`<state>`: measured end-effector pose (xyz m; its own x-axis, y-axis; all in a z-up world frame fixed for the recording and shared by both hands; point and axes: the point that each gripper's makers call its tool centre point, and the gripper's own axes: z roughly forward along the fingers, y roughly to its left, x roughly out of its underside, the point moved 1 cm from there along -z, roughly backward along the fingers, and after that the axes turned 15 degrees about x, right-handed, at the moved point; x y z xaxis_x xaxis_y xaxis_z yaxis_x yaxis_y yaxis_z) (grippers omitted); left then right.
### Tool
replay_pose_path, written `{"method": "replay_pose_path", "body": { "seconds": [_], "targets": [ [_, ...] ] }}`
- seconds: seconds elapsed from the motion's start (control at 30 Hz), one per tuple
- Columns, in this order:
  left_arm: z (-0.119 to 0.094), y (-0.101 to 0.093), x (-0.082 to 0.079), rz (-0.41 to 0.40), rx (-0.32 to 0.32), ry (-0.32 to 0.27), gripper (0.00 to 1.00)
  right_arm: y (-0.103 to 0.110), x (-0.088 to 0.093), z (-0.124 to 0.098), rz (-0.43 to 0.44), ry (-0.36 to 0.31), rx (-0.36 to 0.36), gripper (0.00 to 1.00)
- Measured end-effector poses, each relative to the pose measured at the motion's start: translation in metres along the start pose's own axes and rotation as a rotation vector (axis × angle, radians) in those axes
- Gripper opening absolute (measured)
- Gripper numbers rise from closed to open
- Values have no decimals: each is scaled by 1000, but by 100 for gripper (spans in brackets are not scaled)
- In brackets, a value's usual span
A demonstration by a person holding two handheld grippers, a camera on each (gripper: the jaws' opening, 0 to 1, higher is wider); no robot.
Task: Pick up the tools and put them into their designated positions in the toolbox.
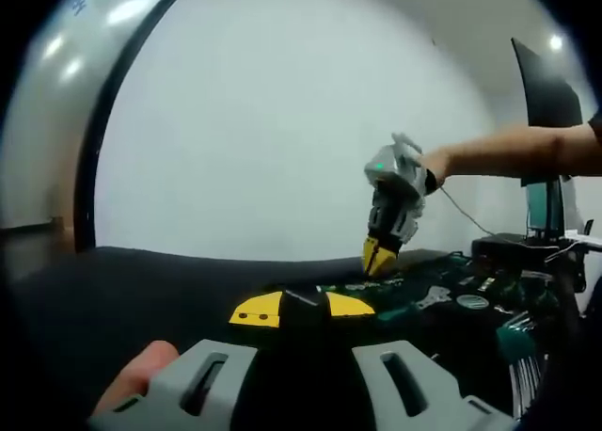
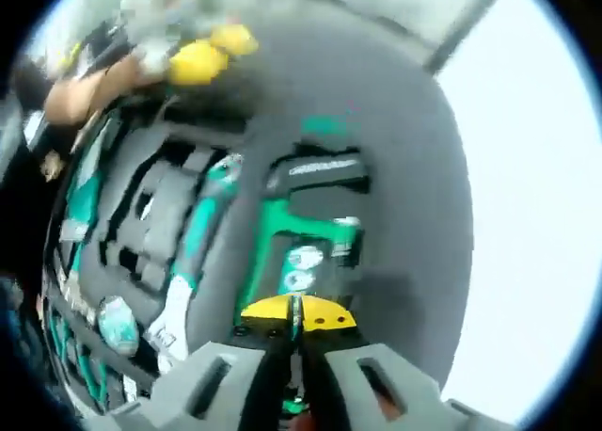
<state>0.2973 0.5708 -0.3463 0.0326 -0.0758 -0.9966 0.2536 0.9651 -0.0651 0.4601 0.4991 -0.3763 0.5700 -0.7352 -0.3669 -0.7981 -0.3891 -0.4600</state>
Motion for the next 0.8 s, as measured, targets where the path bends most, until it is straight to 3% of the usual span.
{"method": "replay_pose_path", "body": {
  "seconds": [0.03,0.27,0.37,0.8],
  "targets": [
    [0,-1,0,1,-1,0,13,1,4,2,-46,15,-9,0],
    [-1,7,0,-3,0,0,13,17,12,11,-138,70,-30,0],
    [-2,17,0,-7,-3,-2,13,17,10,11,-136,64,-21,0],
    [-2,25,2,-4,-3,11,13,16,11,21,-131,76,-3,0]
  ]
}}
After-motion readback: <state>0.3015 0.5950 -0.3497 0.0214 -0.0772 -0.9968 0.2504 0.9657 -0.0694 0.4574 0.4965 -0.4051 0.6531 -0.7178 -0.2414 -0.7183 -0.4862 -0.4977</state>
